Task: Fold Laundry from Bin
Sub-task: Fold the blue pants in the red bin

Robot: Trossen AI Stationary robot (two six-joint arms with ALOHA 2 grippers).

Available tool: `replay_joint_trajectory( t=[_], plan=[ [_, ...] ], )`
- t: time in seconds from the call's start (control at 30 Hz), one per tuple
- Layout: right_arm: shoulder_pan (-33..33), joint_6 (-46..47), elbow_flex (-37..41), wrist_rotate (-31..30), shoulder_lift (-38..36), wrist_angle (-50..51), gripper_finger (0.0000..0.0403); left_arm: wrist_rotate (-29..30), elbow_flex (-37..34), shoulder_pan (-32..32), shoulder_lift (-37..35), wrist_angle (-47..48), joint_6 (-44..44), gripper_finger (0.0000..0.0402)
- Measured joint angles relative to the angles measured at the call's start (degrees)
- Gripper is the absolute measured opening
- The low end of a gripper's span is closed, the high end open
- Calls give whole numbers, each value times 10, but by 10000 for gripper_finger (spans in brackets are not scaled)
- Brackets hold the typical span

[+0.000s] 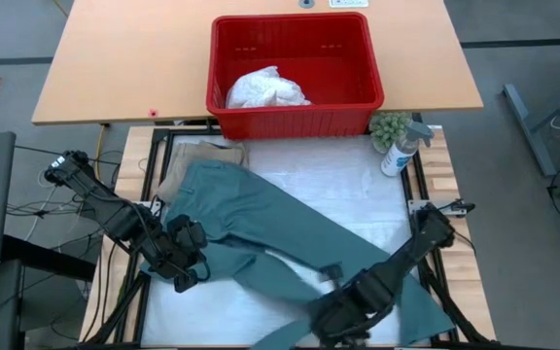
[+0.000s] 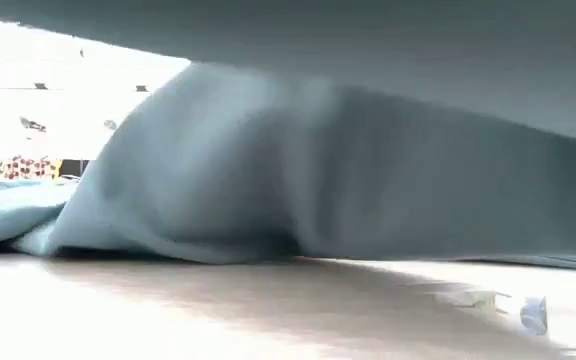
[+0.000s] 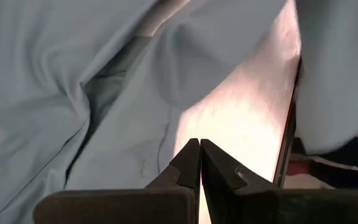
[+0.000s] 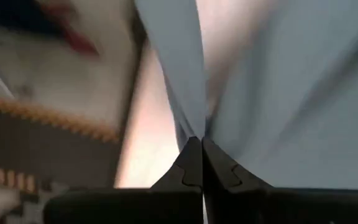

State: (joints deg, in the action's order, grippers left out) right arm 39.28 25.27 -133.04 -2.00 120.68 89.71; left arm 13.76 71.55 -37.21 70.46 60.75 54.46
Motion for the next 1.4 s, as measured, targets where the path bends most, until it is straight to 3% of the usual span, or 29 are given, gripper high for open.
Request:
replay_joint_trajectory(
  t=[0.1, 0.27, 0.4, 0.57, 0.6, 0.7, 0.8, 0.93, 1.2, 1.33, 1.4],
  plan=[
    [7, -4, 36, 14, -43, -19, 16, -14, 0, 0, 0, 1, -3, 0],
    [-6, 70, 53, -42, -113, 5, 16, -40, -2, 0, 0, 3, 11, 0],
    [-23, 137, 69, -134, -151, 2, 16, -78, -2, -1, 0, -3, 16, 0],
    [-43, 147, 87, -233, -201, 3, 16, -88, -2, -7, 0, -3, 19, 0],
    [-47, 128, 87, -220, -205, -2, 16, -86, -2, -9, 0, -3, 22, 0],
    [-59, 81, 87, -96, -190, -28, 16, -75, -2, -17, 2, -11, 33, 0],
    [-52, 108, 87, 28, -149, -9, 16, -69, -2, -27, 2, -24, 45, 0],
    [0, 119, 87, 136, -71, -1, 16, -61, -2, -44, 4, -40, 58, 3],
    [108, 103, 88, 270, 71, 3, 16, -67, -2, -81, 41, -53, 82, 63],
    [131, 104, 88, 272, 100, 3, 22, -76, -2, -86, 83, -53, 92, 95],
    [133, 121, 88, 240, 101, 3, 35, -75, -2, -85, 109, -54, 97, 106]
  ],
)
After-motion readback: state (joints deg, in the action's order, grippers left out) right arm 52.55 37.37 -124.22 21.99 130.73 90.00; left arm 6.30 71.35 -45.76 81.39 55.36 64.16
